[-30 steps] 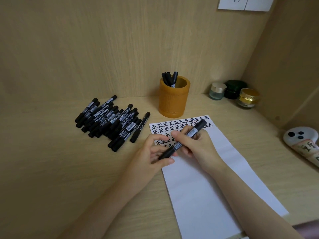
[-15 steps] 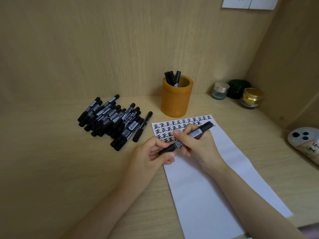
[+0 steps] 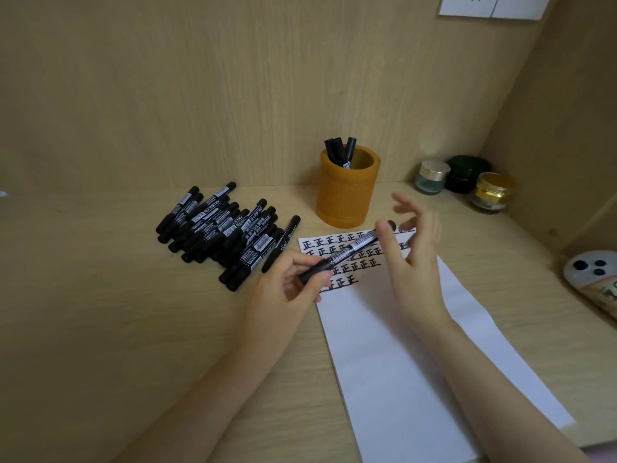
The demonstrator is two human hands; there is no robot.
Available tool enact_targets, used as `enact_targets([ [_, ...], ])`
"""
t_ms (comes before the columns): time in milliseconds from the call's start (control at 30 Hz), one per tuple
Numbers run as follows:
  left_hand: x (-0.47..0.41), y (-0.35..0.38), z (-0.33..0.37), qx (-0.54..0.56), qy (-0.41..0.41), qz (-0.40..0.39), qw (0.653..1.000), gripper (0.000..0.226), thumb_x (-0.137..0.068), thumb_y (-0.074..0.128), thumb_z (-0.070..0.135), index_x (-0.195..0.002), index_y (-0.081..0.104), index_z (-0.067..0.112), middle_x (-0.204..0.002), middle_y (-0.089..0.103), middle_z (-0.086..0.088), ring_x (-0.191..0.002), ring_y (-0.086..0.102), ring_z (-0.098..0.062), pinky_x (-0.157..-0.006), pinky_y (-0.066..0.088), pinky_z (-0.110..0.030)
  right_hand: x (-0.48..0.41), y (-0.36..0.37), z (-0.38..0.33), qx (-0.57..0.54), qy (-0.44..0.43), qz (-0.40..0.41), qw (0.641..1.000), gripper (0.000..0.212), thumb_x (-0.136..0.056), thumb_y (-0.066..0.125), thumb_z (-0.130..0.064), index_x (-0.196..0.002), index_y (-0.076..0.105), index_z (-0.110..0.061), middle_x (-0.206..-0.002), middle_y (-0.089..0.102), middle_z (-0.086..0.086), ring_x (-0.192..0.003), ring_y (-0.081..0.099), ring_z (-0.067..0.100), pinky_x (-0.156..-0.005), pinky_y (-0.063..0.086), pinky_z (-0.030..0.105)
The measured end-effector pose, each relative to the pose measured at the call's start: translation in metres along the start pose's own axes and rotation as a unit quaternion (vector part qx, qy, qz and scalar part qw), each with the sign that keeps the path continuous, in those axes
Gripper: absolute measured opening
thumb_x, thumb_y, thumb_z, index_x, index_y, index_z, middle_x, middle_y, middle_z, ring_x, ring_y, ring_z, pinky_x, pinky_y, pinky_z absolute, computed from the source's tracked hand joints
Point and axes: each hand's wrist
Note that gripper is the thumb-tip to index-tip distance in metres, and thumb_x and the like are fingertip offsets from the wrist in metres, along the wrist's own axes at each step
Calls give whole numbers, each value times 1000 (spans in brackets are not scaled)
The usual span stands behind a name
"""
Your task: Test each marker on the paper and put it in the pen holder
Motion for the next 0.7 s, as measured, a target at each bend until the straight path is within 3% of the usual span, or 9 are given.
enact_targets([
  [67, -1, -2, 0, -18, 12, 9, 1000, 10, -84, 67, 16, -92, 62, 18, -78, 72, 8, -64, 65, -6, -67, 55, -22, -1, -5, 3, 145, -179, -56, 971, 36, -88, 50, -6, -116, 59, -26, -121, 45, -10, -108, 37, 7, -95, 29, 17],
  [133, -3, -3, -1, -28, 24, 19, 999, 9, -85, 65, 16, -91, 62, 22, -77, 71, 8, -64, 65, -8, -66, 54, -22, 1, -3, 7, 213, -281, -131, 927, 37, -81, 53, -2, -110, 66, -21, -120, 55, -5, -103, 39, 14, -91, 29, 22],
  [200, -5, -3, -3, -33, 29, 20, 999, 8, -86, 64, 14, -92, 63, 19, -76, 71, 6, -64, 65, -9, -66, 55, -23, 2, 2, 10, 242, -323, -151, 902, 25, -85, 64, -9, -109, 68, -16, -111, 62, -1, -96, 43, 16, -83, 35, 31],
  [267, -4, -3, -2, -9, 22, 14, 1000, 7, -87, 63, 16, -93, 64, 18, -77, 72, 4, -65, 66, -10, -67, 55, -24, 0, 6, 11, 235, -330, -151, 902, 15, -88, 66, -13, -103, 68, -11, -100, 63, 2, -89, 48, 18, -75, 40, 36],
  [400, -5, -6, -2, -18, 24, 17, 999, 26, -90, 49, 44, -106, 61, 27, -88, 72, 9, -76, 67, -10, -67, 53, -23, -9, 8, 3, 181, -278, -133, 934, 9, -91, 63, -14, -98, 63, -9, -90, 59, 1, -80, 53, 15, -70, 43, 27],
  [500, -11, -11, -14, -163, 34, 45, 985, 19, -92, 54, 30, -109, 63, 28, -100, 66, 16, -94, 60, -1, -84, 51, -25, -34, 7, -14, 54, -120, -54, 990, 11, -92, 63, -15, -102, 59, -19, -85, 56, -11, -74, 54, 4, -65, 45, 16],
  [567, -14, -12, -22, -260, 51, 49, 963, 21, -91, 57, 15, -109, 63, 23, -108, 60, 14, -105, 52, -1, -89, 43, -15, -62, 6, -23, 1, -66, 29, 997, 13, -91, 64, -16, -102, 58, -19, -85, 58, -14, -73, 56, 2, -66, 48, 18],
  [633, -17, -12, -27, -310, 67, 47, 947, 24, -89, 57, 7, -107, 65, 20, -112, 57, 12, -110, 44, -1, -82, 34, -6, -90, 8, -30, -22, -43, 82, 995, 13, -91, 64, -17, -104, 59, -16, -87, 61, -13, -76, 59, 2, -68, 52, 19],
  [700, -18, -14, -30, -333, 64, 43, 940, 24, -89, 57, 6, -107, 66, 18, -118, 54, 10, -111, 39, 2, -83, 31, -9, -113, 15, -31, -18, -16, 102, 995, 15, -92, 62, -19, -107, 60, -15, -90, 62, -10, -83, 62, 6, -71, 55, 23],
])
Point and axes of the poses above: each hand's wrist, its own x-axis away from the middle knuckle, its own y-axis out of the palm, z = x × y
